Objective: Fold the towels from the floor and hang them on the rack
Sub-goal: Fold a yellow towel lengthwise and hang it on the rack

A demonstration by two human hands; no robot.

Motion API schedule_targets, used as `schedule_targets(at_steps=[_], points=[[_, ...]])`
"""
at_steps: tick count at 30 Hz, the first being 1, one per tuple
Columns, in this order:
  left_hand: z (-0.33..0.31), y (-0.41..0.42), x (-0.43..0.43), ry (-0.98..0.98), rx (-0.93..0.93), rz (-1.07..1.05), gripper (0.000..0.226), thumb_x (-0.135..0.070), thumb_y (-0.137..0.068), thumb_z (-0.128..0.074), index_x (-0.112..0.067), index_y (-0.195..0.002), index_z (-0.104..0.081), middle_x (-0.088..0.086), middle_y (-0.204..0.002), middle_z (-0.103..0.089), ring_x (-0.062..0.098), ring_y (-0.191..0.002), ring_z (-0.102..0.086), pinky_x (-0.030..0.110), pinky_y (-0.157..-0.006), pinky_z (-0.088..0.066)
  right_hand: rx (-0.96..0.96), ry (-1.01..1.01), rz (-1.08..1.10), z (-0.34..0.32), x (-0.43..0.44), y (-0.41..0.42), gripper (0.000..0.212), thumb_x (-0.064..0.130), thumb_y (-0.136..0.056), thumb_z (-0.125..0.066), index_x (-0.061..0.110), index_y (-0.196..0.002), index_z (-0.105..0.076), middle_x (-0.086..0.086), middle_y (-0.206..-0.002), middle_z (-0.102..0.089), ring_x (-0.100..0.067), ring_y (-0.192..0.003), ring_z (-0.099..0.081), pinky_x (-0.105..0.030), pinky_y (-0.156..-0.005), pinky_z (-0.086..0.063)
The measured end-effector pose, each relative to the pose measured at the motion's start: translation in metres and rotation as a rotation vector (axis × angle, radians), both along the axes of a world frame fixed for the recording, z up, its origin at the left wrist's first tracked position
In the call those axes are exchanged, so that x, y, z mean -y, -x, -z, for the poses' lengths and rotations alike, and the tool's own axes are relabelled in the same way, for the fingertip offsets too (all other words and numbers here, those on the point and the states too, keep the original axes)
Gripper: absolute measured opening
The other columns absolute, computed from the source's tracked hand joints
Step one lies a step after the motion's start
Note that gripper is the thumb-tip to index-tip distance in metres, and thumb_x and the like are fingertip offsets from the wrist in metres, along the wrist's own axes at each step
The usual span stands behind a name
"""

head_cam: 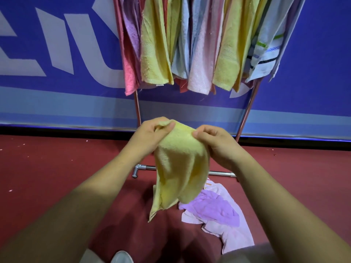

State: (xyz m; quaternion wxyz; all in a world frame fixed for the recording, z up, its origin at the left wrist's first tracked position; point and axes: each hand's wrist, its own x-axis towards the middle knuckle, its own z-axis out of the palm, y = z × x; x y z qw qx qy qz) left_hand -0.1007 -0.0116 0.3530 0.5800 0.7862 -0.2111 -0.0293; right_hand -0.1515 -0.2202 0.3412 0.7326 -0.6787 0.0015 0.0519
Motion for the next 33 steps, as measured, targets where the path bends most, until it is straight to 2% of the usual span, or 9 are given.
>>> schedule_targets(at_steps=[6,9,11,15,18,20,23,29,33], points=[[0.005,-0.001,-0.005,0.146,-0.096,-0.134,0.042,-0.040,-0.094,-0.058,0.001,-0.088,-0.064,0.010,-0.080,-0.065,0.018,-0.075,-0.059,0.034,-0.074,-0.046,-0.038,0.655,-0.270,0.008,0.011,0.002,0.020,0.027,-0.081,-0.082,0.010,-0.087,-0.074,-0.013,-0.082,-0.072,-0.013,-0.072,-0.062,-0.032,-0.068,-0.053],[0.003,-0.006,-0.009,0.212,-0.136,-0.243,0.042,-0.035,-0.096,-0.057,0.005,-0.084,-0.057,0.010,-0.077,-0.058,0.017,-0.072,-0.054,0.032,-0.070,-0.042,-0.096,1.114,-0.248,0.025,0.021,-0.005,0.030,0.031,-0.079,-0.080,0.006,-0.071,-0.066,-0.001,-0.062,-0.054,-0.012,-0.058,-0.047,-0.029,-0.053,-0.039],[0.002,-0.012,-0.013,0.201,-0.162,-0.353,0.032,-0.031,-0.096,-0.056,-0.004,-0.080,-0.056,0.009,-0.074,-0.050,0.015,-0.068,-0.047,0.028,-0.062,-0.037,-0.167,1.199,-0.184,0.035,0.030,-0.009,0.031,0.027,-0.081,-0.075,0.005,-0.065,-0.060,0.000,-0.060,-0.047,-0.014,-0.056,-0.041,-0.028,-0.052,-0.034],[0.008,-0.021,-0.023,0.145,-0.150,-0.481,0.033,-0.027,-0.094,-0.055,-0.003,-0.073,-0.050,0.008,-0.071,-0.043,0.017,-0.065,-0.039,0.029,-0.055,-0.028,-0.206,1.073,-0.037,0.043,0.042,-0.015,0.023,0.019,-0.089,-0.061,-0.003,-0.083,-0.067,-0.008,-0.068,-0.058,-0.020,-0.064,-0.052,-0.035,-0.058,-0.046],[0.014,-0.028,-0.032,0.055,-0.117,-0.490,0.027,-0.028,-0.090,-0.060,-0.004,-0.081,-0.069,0.003,-0.077,-0.065,0.019,-0.071,-0.058,0.030,-0.066,-0.046,-0.109,0.730,0.125,0.035,0.034,-0.015,0.007,0.009,-0.092,-0.058,0.008,-0.093,-0.065,-0.007,-0.073,-0.061,-0.020,-0.067,-0.054,-0.031,-0.061,-0.045],[0.016,-0.031,-0.032,0.032,-0.141,-0.455,0.016,-0.024,-0.089,-0.060,-0.019,-0.097,-0.073,0.004,-0.097,-0.073,0.022,-0.088,-0.069,0.037,-0.081,-0.058,-0.089,0.395,0.168,0.025,0.027,-0.011,0.018,0.004,-0.094,-0.058,0.015,-0.107,-0.062,-0.013,-0.074,-0.060,-0.022,-0.067,-0.053,-0.035,-0.062,-0.048],[0.014,-0.025,-0.022,0.068,-0.234,-0.321,0.014,-0.005,-0.097,-0.052,-0.018,-0.102,-0.056,0.020,-0.112,-0.065,0.022,-0.089,-0.068,0.030,-0.072,-0.062,-0.036,0.101,0.057,0.007,0.017,-0.001,0.037,-0.004,-0.096,-0.052,0.021,-0.122,-0.062,-0.016,-0.074,-0.061,-0.028,-0.065,-0.055,-0.039,-0.063,-0.053],[0.014,-0.017,-0.019,-0.028,-0.082,-0.105,0.021,-0.006,-0.097,-0.056,-0.022,-0.090,-0.046,0.034,-0.087,-0.064,0.028,-0.073,-0.066,0.024,-0.064,-0.056,-0.042,-0.088,-0.057,-0.004,0.009,0.005,0.032,-0.007,-0.096,-0.047,0.008,-0.101,-0.074,-0.021,-0.086,-0.066,-0.025,-0.066,-0.063,-0.033,-0.067,-0.059],[0.011,-0.014,-0.016,-0.192,0.045,-0.007,0.025,-0.005,-0.092,-0.062,-0.027,-0.081,-0.067,-0.003,-0.077,-0.069,0.012,-0.066,-0.054,0.021,-0.063,-0.045,-0.024,-0.045,-0.128,-0.004,0.003,0.008,0.024,-0.014,-0.090,-0.055,-0.002,-0.108,-0.067,-0.023,-0.090,-0.070,-0.028,-0.082,-0.072,-0.036,-0.083,-0.060]])
